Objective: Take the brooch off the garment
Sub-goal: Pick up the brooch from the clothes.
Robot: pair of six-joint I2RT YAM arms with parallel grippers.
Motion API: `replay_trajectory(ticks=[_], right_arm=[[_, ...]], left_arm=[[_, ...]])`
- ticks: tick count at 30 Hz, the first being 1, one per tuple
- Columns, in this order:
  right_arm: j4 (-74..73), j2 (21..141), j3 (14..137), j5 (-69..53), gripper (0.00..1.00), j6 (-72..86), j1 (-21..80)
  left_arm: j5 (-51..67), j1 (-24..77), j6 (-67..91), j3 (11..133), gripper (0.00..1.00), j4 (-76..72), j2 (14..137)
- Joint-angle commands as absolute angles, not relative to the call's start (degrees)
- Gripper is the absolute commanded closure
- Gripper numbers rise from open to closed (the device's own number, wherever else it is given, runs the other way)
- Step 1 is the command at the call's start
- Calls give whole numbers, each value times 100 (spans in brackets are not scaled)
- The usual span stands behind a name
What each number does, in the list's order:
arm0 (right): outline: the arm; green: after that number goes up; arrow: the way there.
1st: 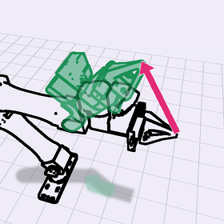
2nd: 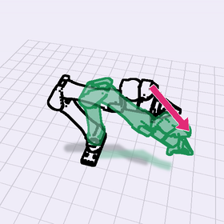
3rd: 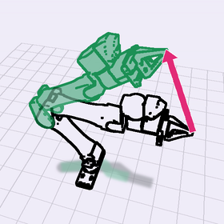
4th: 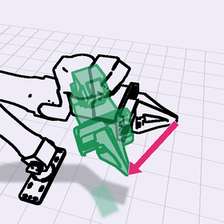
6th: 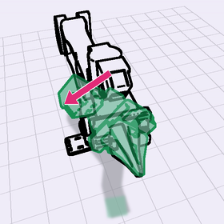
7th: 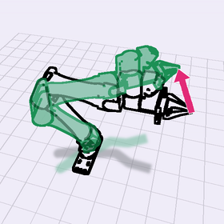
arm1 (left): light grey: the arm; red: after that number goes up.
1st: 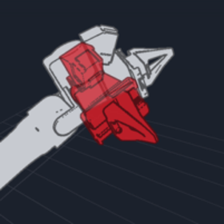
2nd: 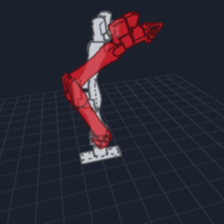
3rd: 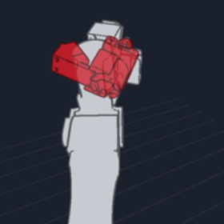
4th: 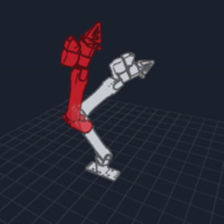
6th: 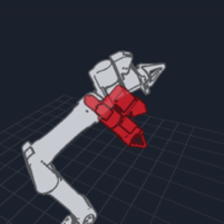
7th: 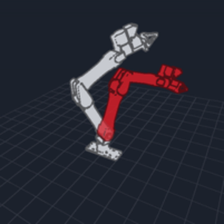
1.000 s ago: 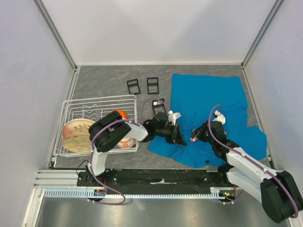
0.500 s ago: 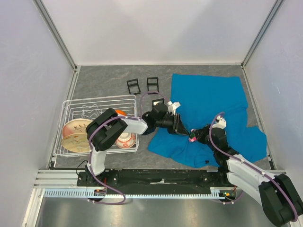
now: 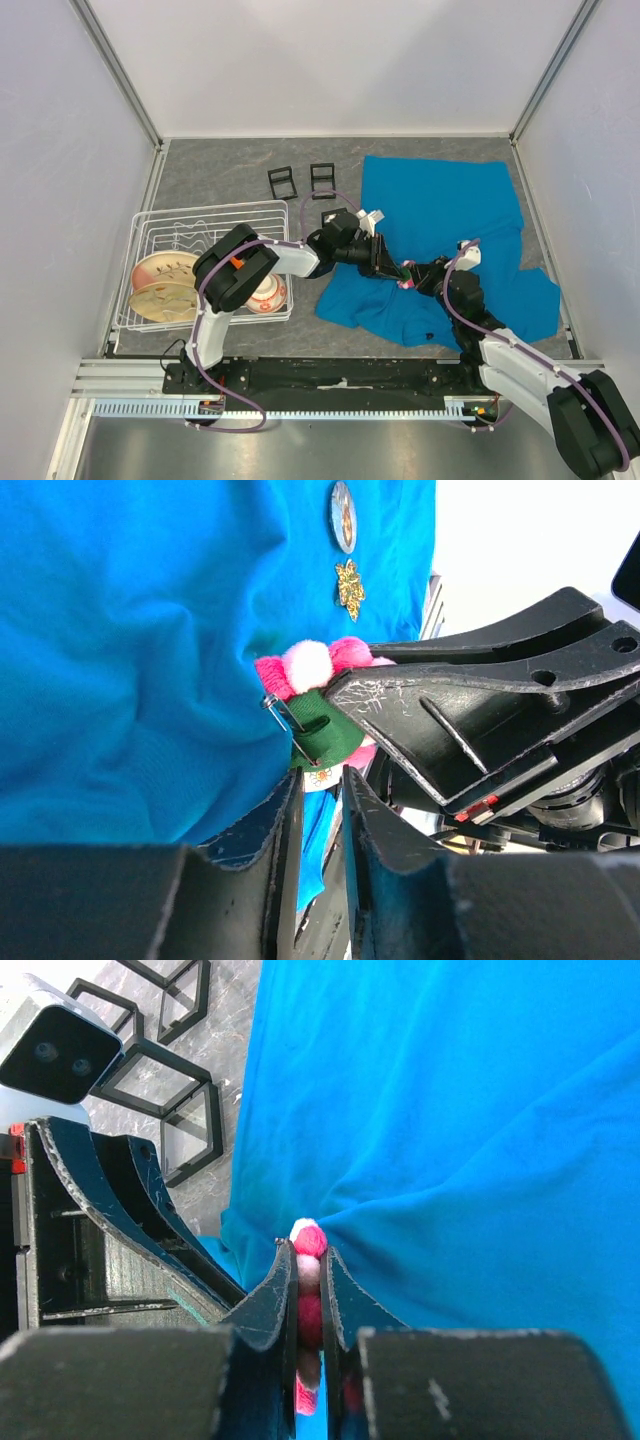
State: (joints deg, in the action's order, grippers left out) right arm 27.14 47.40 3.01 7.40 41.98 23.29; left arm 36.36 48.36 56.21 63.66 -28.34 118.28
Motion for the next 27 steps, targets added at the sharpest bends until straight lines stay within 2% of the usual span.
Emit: replay_trajectory(ticks=[1,3,6,7,10,15,18,24,27], right_arm=[[3288,4851,70,835,100,4078,2320],[2998,4913,201,861,100,4192,2312],[2445,5001,464,791,86,4315,2312],[2261,5036,535,808,79,4402,2320],[1347,5132,922,826,70,4421,2312],[888,5317,1186,485,61,4368,2312],[853,5370,1239,440,62,4316,2312],[958,5344,1196,404,73,4184,2312],[1151,5300,1117,404,81,4140,2320]], left_arm=[[3683,4773,5757,6460,70,-2874,11786],[3683,4737,5704,6407,66,-2839,11786],[3691,4720,5616,6320,62,-2865,11804],[3718,4720,5599,6276,63,-2865,11821],[3701,4711,5538,6074,65,-2962,11848],[3630,4720,5388,5863,70,-2962,11821],[3639,4728,5265,5818,73,-2865,11839],[3647,4729,5142,5845,75,-2760,11742],[3761,4729,5247,5941,72,-2742,11698]])
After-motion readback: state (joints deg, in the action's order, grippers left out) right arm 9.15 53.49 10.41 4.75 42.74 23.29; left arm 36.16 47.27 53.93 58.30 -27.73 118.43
